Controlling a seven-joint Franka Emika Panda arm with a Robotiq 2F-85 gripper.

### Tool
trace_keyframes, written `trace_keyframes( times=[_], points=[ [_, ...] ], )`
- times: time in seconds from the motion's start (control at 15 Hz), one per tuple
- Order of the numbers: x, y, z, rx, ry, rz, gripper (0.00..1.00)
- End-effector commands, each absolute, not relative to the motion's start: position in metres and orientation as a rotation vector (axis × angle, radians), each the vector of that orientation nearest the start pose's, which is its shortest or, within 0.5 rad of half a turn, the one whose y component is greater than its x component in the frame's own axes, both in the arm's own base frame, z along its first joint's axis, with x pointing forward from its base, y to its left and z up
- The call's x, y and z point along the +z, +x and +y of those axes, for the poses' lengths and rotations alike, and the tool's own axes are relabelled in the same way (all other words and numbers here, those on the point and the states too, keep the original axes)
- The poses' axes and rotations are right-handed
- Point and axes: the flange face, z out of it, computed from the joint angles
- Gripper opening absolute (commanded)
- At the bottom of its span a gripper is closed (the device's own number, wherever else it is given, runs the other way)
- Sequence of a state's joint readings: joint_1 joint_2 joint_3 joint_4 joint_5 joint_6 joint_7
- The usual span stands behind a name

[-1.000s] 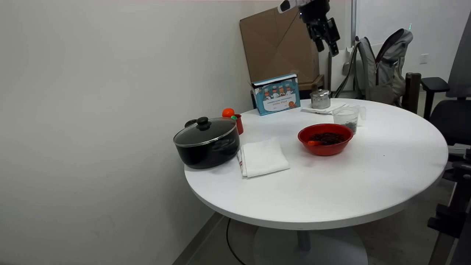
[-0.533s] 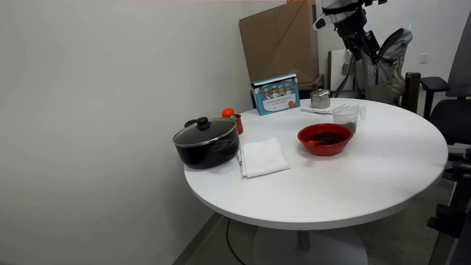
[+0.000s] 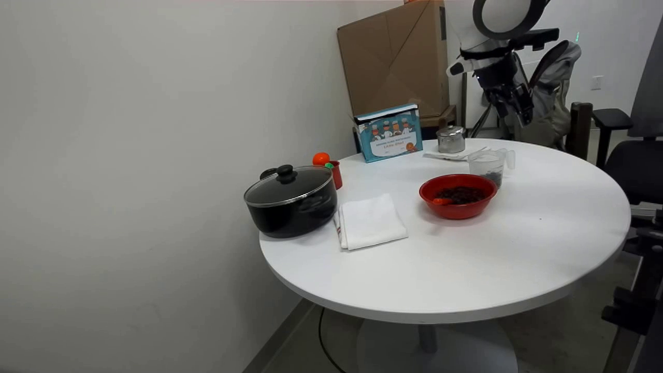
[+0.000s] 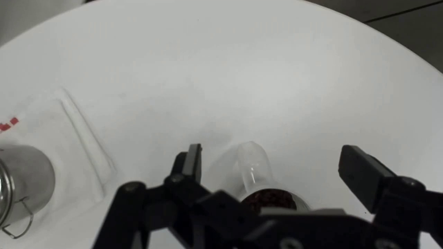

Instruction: Pour the contents in the jug into the red bowl

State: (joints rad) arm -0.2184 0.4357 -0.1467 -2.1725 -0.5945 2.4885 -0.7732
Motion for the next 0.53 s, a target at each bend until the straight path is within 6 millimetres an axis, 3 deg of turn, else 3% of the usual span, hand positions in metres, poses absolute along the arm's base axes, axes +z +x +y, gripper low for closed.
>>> trace_keyframes(
  times=[0.0, 0.47],
  points=[
    [0.160, 0.518, -0.204, 0.476, -2.959, -1.519, 1.00],
    [0.119, 0.517, -0.222, 0.393, -2.888, -1.658, 1.00]
  ],
)
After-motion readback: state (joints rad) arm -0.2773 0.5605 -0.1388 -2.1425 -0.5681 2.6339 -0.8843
